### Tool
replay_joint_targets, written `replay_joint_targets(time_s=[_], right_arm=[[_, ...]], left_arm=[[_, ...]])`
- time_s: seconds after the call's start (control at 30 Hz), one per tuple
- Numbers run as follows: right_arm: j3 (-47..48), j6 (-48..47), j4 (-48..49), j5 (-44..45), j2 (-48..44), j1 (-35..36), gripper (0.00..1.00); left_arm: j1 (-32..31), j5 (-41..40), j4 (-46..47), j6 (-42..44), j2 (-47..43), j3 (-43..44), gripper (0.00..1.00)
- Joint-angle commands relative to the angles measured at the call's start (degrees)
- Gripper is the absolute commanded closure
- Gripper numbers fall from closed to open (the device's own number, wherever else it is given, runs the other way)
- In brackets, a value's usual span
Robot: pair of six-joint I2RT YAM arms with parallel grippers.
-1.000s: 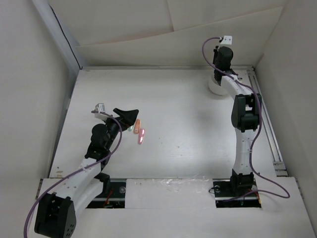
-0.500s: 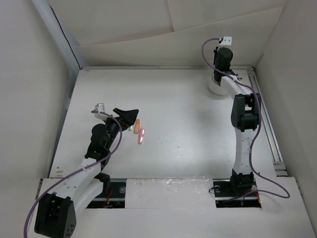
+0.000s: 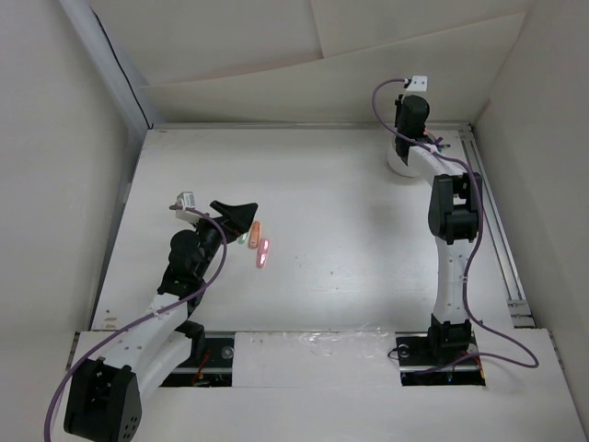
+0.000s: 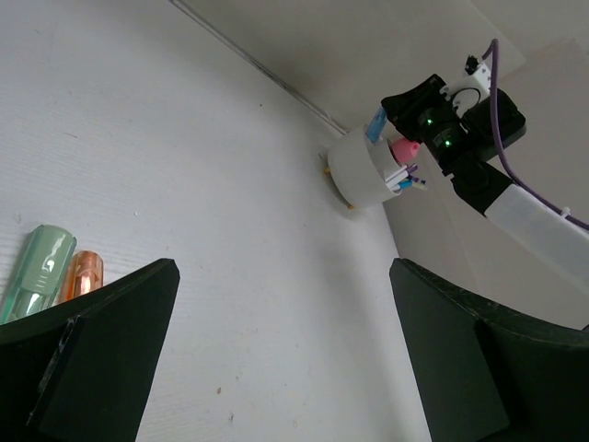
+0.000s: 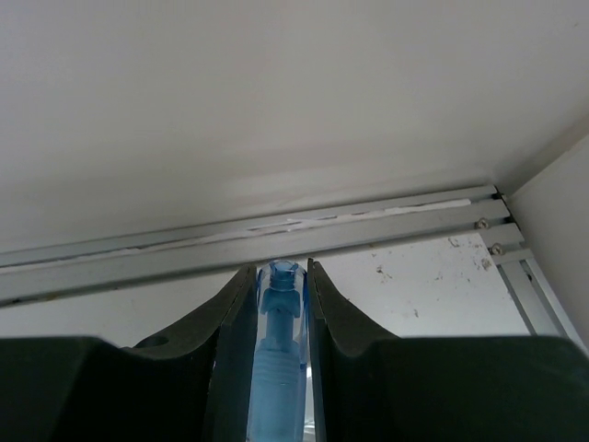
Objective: Sort the stationery into containers
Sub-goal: Place the pen in the storage box.
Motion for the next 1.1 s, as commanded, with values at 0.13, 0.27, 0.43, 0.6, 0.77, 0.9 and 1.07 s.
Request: replay_joint_targets(time_s=[0.13, 0.27, 0.43, 0.6, 0.77, 0.9, 1.07], right_arm=[[-4.9, 1.3, 5.8, 0.1, -2.0, -0.3, 0.99], [-7.5, 1.3, 7.1, 0.1, -4.1, -0.3, 0.96], [-9.8, 1.3, 7.6, 0.1, -6.8, -0.3, 0.94], [-11.5, 1.3, 7.6, 0.1, -7.8, 0.2, 0.88], [-13.1, 1.3, 7.6, -0.4, -8.4, 0.2, 0.8], [-13.6, 1.3, 7.6, -0.4, -10.2, 0.7, 0.73], [-14.8, 1.3, 7.6, -0.4, -12.0, 0.7, 0.73]], left_arm=[[0.0, 0.1, 3.3, 0.6, -0.2, 0.2, 0.0], [0.0, 0.1, 3.3, 0.6, -0.7, -0.3, 0.0], [0.0, 0.6, 3.3, 0.6, -1.9, -0.3, 0.0], [0.0, 0.6, 3.3, 0.6, -3.2, -0.3, 0.0], [0.0, 0.6, 2.7, 0.6, -4.2, -0.3, 0.0], [0.0, 0.6, 2.2, 0.6, -4.8, -0.3, 0.0], [0.0, 0.6, 1.7, 0.6, -5.4, -0.3, 0.0]])
